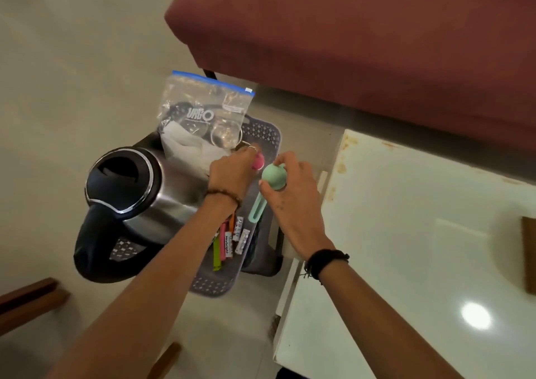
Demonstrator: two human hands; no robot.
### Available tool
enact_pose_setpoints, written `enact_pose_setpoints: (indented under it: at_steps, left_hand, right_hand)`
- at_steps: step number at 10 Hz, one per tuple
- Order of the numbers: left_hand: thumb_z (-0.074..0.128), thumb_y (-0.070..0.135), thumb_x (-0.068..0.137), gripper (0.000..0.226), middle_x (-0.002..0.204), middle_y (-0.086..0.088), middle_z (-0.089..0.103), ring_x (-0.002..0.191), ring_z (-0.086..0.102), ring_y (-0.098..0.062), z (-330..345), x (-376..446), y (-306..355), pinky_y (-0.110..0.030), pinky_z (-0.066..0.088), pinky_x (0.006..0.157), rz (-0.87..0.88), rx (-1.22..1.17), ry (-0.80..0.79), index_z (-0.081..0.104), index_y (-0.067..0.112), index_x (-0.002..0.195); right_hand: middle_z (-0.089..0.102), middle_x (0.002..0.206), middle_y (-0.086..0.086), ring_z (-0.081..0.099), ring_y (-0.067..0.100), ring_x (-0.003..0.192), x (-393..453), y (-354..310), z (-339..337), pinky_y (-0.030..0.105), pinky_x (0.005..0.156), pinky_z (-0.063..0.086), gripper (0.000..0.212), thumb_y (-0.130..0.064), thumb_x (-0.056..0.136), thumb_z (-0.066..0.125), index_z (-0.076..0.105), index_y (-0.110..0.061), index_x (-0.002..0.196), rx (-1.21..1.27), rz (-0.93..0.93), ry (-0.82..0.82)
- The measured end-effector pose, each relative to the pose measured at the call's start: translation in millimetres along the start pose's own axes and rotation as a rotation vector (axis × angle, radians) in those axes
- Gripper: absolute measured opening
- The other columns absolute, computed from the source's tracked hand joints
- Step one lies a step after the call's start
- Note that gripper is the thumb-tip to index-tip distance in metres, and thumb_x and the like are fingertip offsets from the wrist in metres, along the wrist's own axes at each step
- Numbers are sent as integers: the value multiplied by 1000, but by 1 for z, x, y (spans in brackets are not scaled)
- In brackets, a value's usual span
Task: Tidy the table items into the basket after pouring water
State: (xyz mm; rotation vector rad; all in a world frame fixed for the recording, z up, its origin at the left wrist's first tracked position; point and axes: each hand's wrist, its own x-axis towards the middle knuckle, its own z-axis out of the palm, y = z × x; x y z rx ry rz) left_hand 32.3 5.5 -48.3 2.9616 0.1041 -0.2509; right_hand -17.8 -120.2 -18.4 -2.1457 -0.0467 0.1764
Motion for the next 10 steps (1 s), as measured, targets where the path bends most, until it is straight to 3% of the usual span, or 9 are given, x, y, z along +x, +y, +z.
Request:
enact_pose_setpoints:
  at_steps: [2, 3, 4, 5, 6, 7, 8, 9, 10]
  left_hand:
    - [48, 20, 89, 25, 116, -13, 56, 92, 63, -35, 20, 35, -3, -39, 48, 72, 152, 26, -62, 49, 6, 110]
    - [53, 19, 88, 40, 126, -11, 50, 98, 61, -34, 18, 41, -6, -40, 48, 75, 125, 20, -106, 42, 9, 125]
    - [58, 14, 86, 55, 135, -7, 43, 100, 60, -33, 10, 21, -8, -42, 49, 76, 22, -211, -22, 34, 17, 135]
    - [55, 8, 86, 54, 137, -4, 42, 104, 59, -31, 9, -28, -10, -46, 51, 87, -57, -502, 135, 35, 20, 134]
    - [46, 8, 91, 47, 137, -1, 44, 114, 55, -22, 17, -78, -17, -41, 48, 96, -232, -686, 123, 35, 22, 134]
    - [42, 11, 94, 40, 136, -5, 46, 117, 52, -22, 29, -109, -22, -33, 44, 96, -292, -680, 73, 38, 15, 134]
    - [42, 9, 93, 39, 138, -5, 46, 122, 48, -22, 35, -118, -25, -34, 43, 95, -253, -619, 87, 41, 11, 132]
    - [43, 10, 93, 40, 139, -5, 45, 123, 48, -24, 36, -120, -29, -37, 45, 94, -234, -583, 96, 41, 12, 132]
    - [46, 7, 90, 44, 140, -3, 42, 122, 48, -24, 32, -121, -28, -39, 45, 98, -267, -580, 56, 40, 16, 132]
  right_hand:
    - [50, 113, 6, 48, 8, 84, 4, 4, 19, 5, 64, 38, 35, -26, 88, 62, 45, -20, 118, -5, 57, -43]
    - [50, 114, 6, 48, 9, 84, 5, 8, 22, 7, 62, 38, 34, -26, 87, 62, 45, -18, 115, -32, 65, -35]
    - [51, 113, 6, 50, 11, 84, 8, 9, 21, 9, 62, 41, 32, -24, 86, 63, 46, -17, 112, -59, 42, -14]
    - [51, 112, 6, 52, 14, 87, 12, 9, 22, 22, 69, 49, 33, -25, 85, 65, 46, -16, 111, -107, 2, 0]
    - [53, 112, 6, 51, 16, 90, 20, 10, 32, 24, 67, 45, 38, -30, 86, 64, 46, -16, 116, -253, -59, -14]
    - [58, 113, 8, 48, 23, 100, 29, 18, 47, 32, 78, 38, 42, -37, 87, 59, 44, -16, 121, -575, -130, -55]
    - [60, 112, 9, 46, 26, 102, 36, 23, 58, 36, 82, 34, 41, -39, 87, 55, 44, -16, 120, -839, -157, -113]
    - [60, 107, 8, 45, 26, 100, 37, 23, 62, 37, 81, 33, 35, -42, 88, 54, 50, -14, 108, -922, -186, -130]
    - [60, 105, 7, 45, 24, 98, 29, 23, 55, 34, 80, 31, 29, -38, 91, 51, 53, -13, 106, -797, -225, -106]
